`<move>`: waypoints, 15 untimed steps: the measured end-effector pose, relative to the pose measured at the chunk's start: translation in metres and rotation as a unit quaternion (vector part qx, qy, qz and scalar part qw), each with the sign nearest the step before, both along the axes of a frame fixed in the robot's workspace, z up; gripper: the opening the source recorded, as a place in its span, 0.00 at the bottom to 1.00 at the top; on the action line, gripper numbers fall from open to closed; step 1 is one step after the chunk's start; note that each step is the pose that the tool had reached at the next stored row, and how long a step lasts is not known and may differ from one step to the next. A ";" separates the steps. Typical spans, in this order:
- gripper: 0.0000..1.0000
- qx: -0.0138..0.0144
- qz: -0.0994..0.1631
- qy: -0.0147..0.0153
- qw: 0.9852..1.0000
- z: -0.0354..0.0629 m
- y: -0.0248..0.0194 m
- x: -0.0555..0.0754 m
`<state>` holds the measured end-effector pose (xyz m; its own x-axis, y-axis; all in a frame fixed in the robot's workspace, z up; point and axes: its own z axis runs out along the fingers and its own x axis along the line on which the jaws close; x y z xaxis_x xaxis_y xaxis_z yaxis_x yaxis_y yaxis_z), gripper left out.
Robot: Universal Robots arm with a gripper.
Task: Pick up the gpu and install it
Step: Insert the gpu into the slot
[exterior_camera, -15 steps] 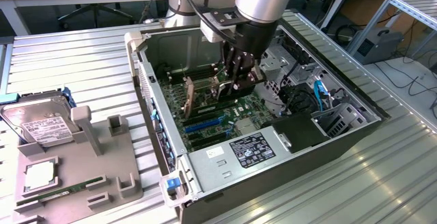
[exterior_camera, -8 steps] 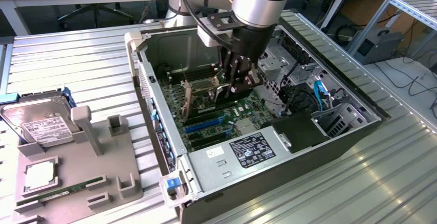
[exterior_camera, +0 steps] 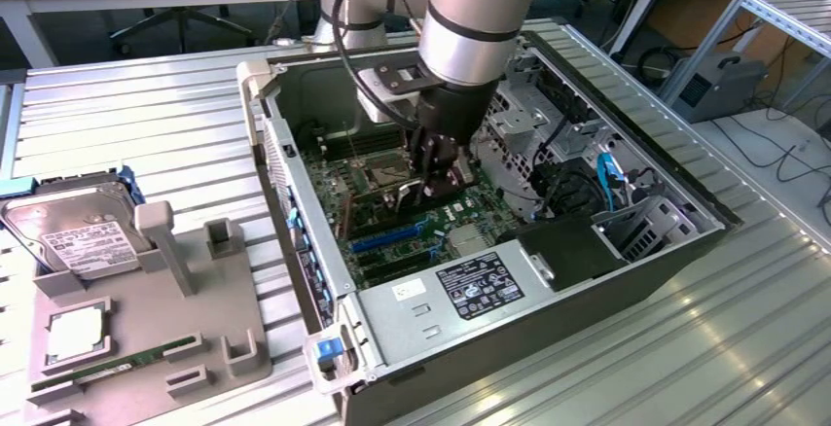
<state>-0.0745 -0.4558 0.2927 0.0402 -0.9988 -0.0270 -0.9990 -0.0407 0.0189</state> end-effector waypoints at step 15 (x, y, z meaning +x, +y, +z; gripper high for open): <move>0.27 0.000 0.001 -0.007 1.000 -0.0173 0.0002 -0.013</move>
<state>-0.0878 -0.4556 0.2754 0.0419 -0.9988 -0.0265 -0.9991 -0.0420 0.0046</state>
